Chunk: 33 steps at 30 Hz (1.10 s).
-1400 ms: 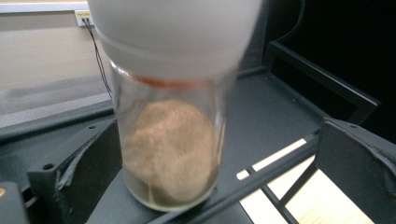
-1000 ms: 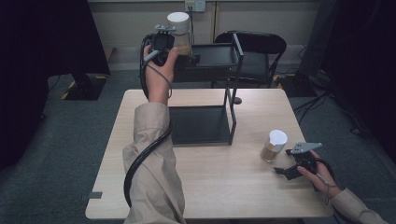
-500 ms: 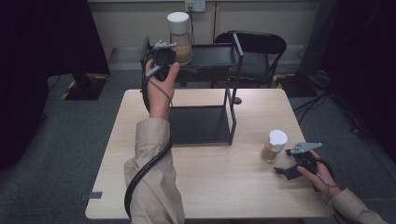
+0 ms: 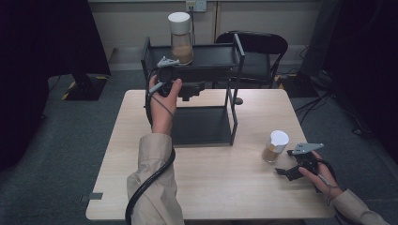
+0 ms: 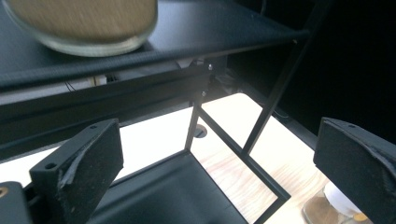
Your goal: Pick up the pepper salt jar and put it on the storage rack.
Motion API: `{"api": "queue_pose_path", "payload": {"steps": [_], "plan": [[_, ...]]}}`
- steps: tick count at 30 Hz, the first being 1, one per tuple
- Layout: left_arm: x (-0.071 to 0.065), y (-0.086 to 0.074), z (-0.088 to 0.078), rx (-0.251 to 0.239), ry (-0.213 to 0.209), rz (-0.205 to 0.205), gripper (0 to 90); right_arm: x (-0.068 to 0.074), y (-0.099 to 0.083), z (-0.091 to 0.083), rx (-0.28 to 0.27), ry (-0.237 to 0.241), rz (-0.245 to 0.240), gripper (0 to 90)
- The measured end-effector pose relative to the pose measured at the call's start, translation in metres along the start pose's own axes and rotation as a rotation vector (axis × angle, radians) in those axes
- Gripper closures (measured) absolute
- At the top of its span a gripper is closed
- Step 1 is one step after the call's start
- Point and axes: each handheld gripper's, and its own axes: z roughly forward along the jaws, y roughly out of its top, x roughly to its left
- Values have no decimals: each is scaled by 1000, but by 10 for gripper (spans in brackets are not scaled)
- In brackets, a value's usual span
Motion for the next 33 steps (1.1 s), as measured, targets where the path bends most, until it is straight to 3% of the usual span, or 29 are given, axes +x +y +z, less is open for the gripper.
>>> {"api": "queue_pose_path", "payload": {"steps": [23, 33], "plan": [[5, -58, 10, 16, -52, -36, 8, 0, 0, 0, -1, 0, -2, 0], [5, -75, 13, 27, -52, -39, 9, 0, 0, 0, -2, 0, -3, 0]]}}
